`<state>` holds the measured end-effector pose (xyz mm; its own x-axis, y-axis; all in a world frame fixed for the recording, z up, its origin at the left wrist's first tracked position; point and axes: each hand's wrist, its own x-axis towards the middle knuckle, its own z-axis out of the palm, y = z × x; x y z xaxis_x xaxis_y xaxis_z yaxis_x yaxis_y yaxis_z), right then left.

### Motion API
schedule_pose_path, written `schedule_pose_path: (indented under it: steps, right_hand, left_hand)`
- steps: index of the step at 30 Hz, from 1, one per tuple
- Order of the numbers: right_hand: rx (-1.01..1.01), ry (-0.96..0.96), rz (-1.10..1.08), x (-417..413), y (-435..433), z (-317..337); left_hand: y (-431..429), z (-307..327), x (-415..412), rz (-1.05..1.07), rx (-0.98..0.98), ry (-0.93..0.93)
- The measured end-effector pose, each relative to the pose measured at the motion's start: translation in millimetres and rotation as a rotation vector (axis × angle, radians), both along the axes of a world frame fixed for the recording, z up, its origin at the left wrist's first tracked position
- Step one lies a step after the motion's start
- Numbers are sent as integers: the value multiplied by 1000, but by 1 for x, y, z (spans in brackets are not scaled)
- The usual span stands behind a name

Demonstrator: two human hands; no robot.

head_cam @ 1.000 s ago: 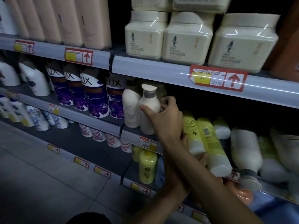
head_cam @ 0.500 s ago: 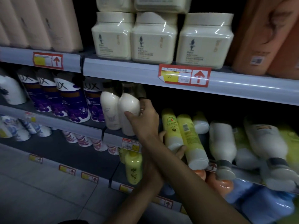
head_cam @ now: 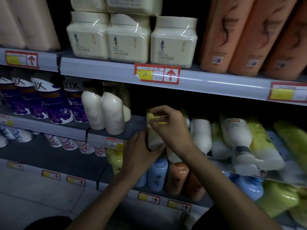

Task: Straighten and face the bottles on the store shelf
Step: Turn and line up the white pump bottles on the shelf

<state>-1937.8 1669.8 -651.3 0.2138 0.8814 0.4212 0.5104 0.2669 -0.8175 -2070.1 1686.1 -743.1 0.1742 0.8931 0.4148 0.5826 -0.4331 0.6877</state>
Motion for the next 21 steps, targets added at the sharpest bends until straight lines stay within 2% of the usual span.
schedule_pose_path:
  steps: [3,6,8,13,17,21]
  right_hand:
    - [14,-173,-88,44,-30,7]
    - [41,-475,-214,82,-58,4]
    - [-41,-642,-232,96,-73,0]
    - [-237,-1211,-238,106,-107,-13]
    - [-269,-1385,-205,102,-111,-30]
    - [-253,-1402,-201,102,-103,-40]
  left_hand:
    - [1,0,3,-4,44,107]
    - [1,-1,1,18,86,183]
    - [-2,1,1,32,125,203]
    - [-6,7,8,4,188,192]
    - [-12,12,15,22,145,128]
    - [-14,17,21,34,106,73]
